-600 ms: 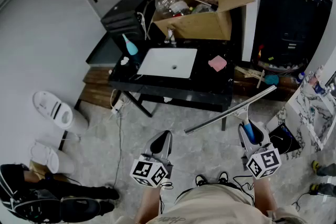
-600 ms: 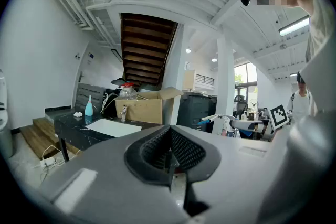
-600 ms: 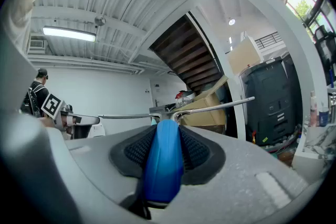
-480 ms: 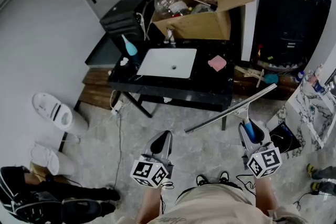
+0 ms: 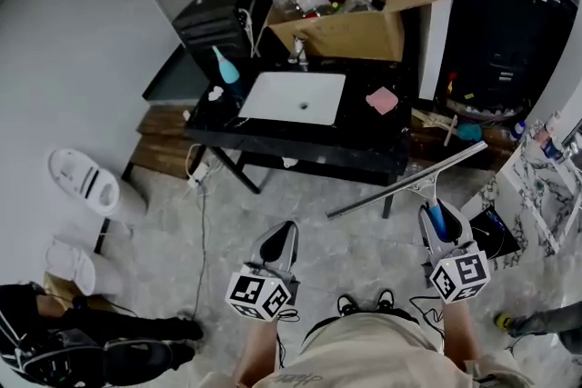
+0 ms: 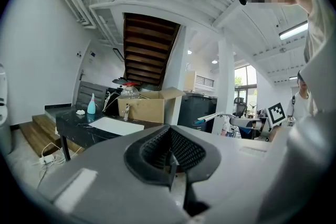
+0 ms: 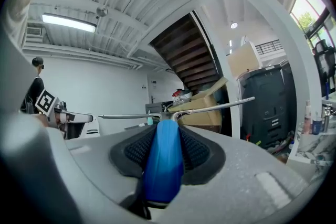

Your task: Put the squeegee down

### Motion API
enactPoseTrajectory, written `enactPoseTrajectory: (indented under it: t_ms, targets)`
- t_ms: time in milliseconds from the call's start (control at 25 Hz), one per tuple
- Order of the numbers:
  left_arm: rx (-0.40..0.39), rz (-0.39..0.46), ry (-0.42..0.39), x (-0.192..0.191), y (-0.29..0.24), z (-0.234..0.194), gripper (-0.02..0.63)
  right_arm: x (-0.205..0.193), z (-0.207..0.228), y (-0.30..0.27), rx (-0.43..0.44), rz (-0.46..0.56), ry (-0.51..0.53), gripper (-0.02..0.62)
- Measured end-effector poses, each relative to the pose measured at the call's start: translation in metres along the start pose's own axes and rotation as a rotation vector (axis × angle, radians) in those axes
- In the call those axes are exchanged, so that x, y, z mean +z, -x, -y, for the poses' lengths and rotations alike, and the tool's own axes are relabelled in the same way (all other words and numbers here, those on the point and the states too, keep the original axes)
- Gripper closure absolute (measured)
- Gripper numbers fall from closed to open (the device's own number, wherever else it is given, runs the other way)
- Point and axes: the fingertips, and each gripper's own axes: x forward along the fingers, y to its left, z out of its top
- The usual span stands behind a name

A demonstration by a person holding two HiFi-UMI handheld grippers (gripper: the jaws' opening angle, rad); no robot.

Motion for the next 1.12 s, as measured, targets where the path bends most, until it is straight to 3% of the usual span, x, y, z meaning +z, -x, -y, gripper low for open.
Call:
enactPoseTrajectory:
  t_ms: [680,1120]
  targets:
    - [0.000,-0.005,0.047,-0.017,0.020,-0.060,0.592,-0.023,-0.028,-0.025,-0.051,-0.081,-0.014,0.463]
    - [0.013,-0.052,0.033,-0.012,-0.053,-0.099,0.592,-0.046,0.004,-0.108,-0.035,-0.105,-0.071,0.463]
